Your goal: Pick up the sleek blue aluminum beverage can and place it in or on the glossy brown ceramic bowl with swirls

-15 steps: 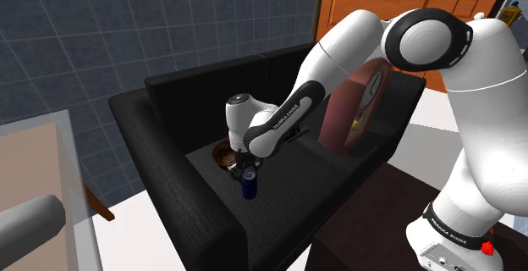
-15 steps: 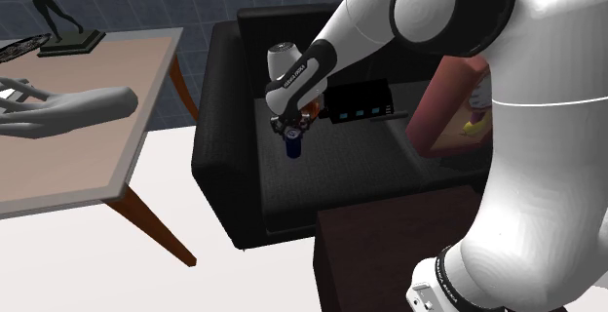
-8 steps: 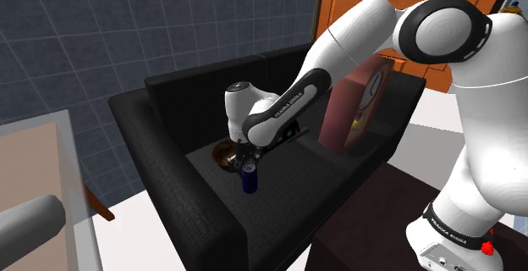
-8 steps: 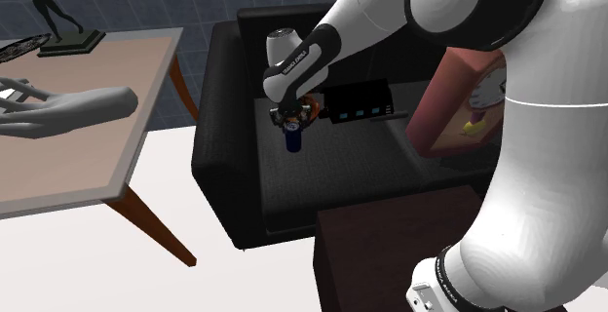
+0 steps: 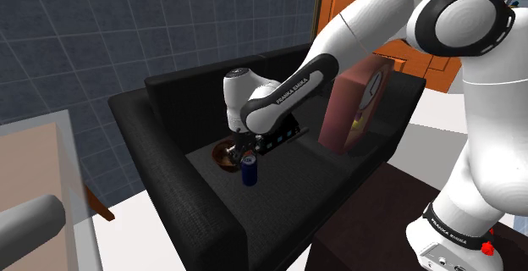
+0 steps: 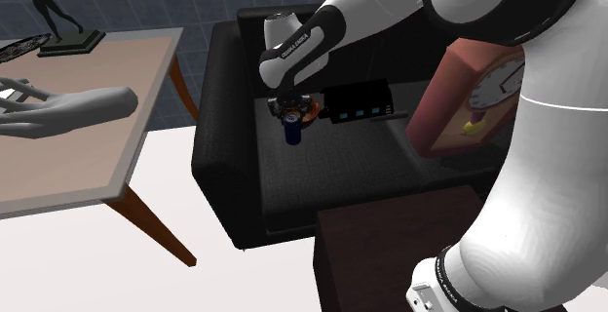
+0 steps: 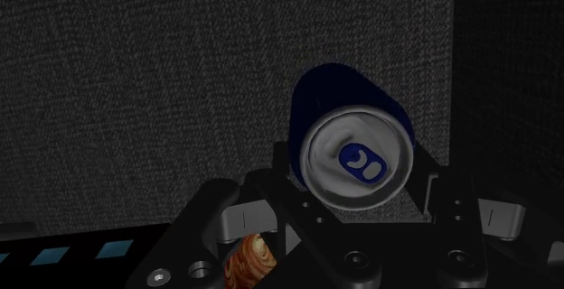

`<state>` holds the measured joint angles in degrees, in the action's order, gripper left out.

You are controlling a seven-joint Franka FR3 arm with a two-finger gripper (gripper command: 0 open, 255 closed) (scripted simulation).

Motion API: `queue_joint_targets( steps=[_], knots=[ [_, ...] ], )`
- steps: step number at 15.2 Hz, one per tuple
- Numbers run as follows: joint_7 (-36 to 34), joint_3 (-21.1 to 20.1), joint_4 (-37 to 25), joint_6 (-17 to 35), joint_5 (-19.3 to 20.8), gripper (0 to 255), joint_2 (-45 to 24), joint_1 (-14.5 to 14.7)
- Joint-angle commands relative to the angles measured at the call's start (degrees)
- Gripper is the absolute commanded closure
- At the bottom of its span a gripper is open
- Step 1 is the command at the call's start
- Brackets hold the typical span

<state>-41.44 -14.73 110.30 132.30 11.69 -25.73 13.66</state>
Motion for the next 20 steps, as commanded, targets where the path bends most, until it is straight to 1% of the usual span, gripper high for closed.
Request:
queue_joint_targets(
  steps=[1,11,16,20],
  knots=[
    [0.31,-0.24,-0.22,-1.22,-0.43,255,1.03,-0.16],
    [1.61,-1.1,-1.71,-6.79,-2.21,255,5.3,-0.75],
    [5.35,0.56,-14.96,-12.2,-1.24,255,-2.46,-1.94],
    [8.37,1.72,-28.03,-17.69,-0.66,255,-9.91,-2.42]
  ],
)
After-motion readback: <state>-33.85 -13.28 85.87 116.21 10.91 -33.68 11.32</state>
